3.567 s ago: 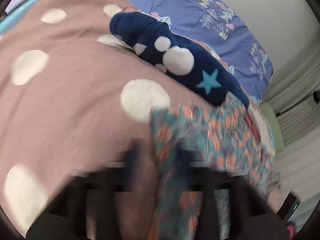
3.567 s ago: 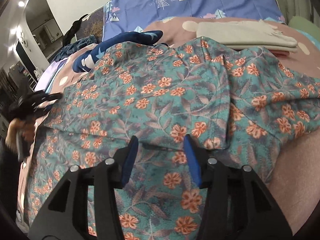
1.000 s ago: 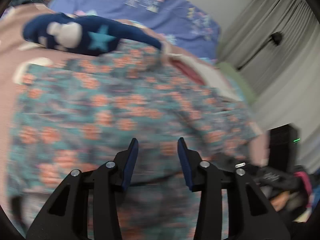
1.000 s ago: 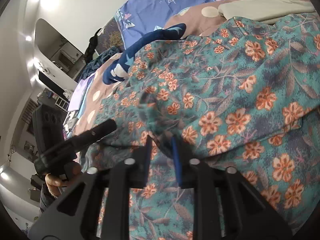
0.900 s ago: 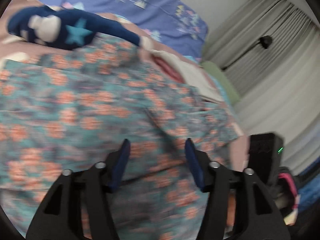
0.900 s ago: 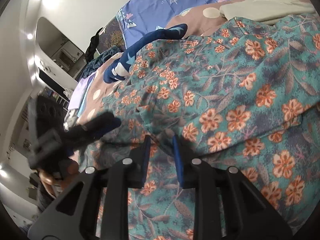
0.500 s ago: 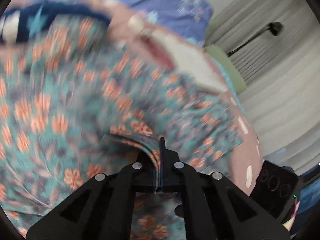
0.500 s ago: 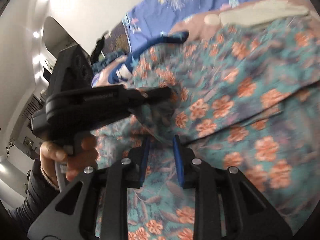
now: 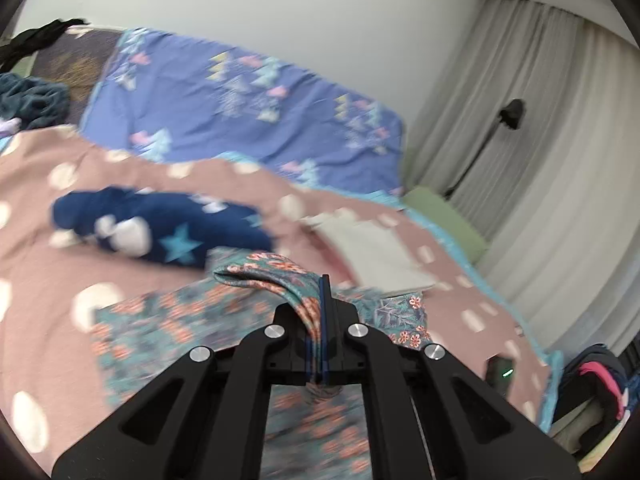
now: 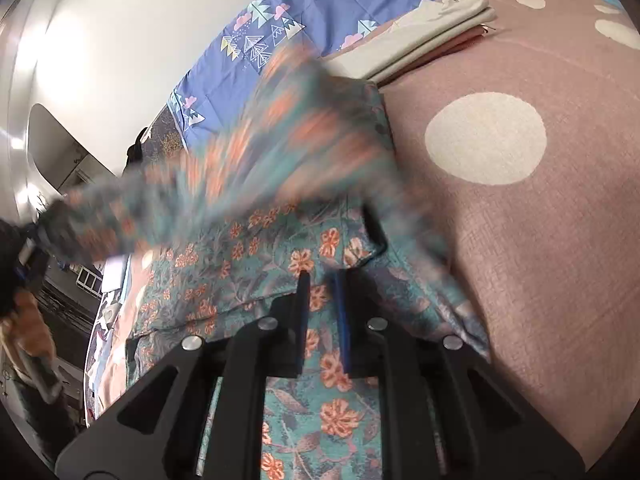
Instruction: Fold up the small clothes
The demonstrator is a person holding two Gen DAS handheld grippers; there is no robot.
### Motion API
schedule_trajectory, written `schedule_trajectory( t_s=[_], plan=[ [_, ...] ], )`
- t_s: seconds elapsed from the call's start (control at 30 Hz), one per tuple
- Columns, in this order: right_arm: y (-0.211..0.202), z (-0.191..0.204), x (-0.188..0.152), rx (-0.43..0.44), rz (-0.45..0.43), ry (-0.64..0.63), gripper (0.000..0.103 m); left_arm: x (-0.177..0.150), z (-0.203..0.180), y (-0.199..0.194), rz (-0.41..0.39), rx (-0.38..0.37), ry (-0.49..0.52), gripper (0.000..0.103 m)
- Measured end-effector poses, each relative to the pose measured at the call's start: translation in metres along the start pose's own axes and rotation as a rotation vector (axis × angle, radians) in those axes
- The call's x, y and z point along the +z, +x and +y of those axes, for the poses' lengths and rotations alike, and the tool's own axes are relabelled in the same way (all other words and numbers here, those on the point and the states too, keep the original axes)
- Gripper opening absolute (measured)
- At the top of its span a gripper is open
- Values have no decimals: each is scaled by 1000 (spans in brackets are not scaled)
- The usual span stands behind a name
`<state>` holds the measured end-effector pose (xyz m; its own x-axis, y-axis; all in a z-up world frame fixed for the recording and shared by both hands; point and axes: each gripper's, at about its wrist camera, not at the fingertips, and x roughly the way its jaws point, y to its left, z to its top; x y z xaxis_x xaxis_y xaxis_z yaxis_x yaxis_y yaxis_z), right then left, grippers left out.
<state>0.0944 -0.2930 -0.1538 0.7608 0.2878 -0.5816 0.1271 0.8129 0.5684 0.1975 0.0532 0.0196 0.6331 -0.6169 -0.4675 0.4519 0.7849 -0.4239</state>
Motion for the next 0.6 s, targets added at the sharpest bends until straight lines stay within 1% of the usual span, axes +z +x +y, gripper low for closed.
schedule_trajectory(
  t_s=[0.07,0.2,0.3,0.4,0.43,0.47,0.5,0.53,0.57,0.6],
  plan=[
    [-1,1,0,-7,2,-4,13,-11,27,-1,27,54,-26,2],
    [-2,6,1,-15,2,-11,13,-26,74,-7,59,95,-112,2],
    [-1,7,3,-20,5,-14,13,-37,93,-5,76,120,-145,3],
    [-1,7,3,-24,6,-20,13,-49,111,5,95,156,-140,4],
    [-1,8,4,-24,6,-20,13,-53,115,8,103,166,-139,8],
    [-1,8,4,-24,8,-21,13,-59,121,13,125,198,-135,12],
    [-2,9,3,-27,13,-27,13,-65,127,18,146,243,-130,24],
    [-4,10,2,-32,18,-37,13,-70,130,21,157,277,-128,30],
    [-7,12,-1,-38,27,-60,15,-74,135,23,171,305,-126,31],
    [-9,14,-3,-36,35,-77,18,-78,139,23,181,311,-131,31]
  ],
)
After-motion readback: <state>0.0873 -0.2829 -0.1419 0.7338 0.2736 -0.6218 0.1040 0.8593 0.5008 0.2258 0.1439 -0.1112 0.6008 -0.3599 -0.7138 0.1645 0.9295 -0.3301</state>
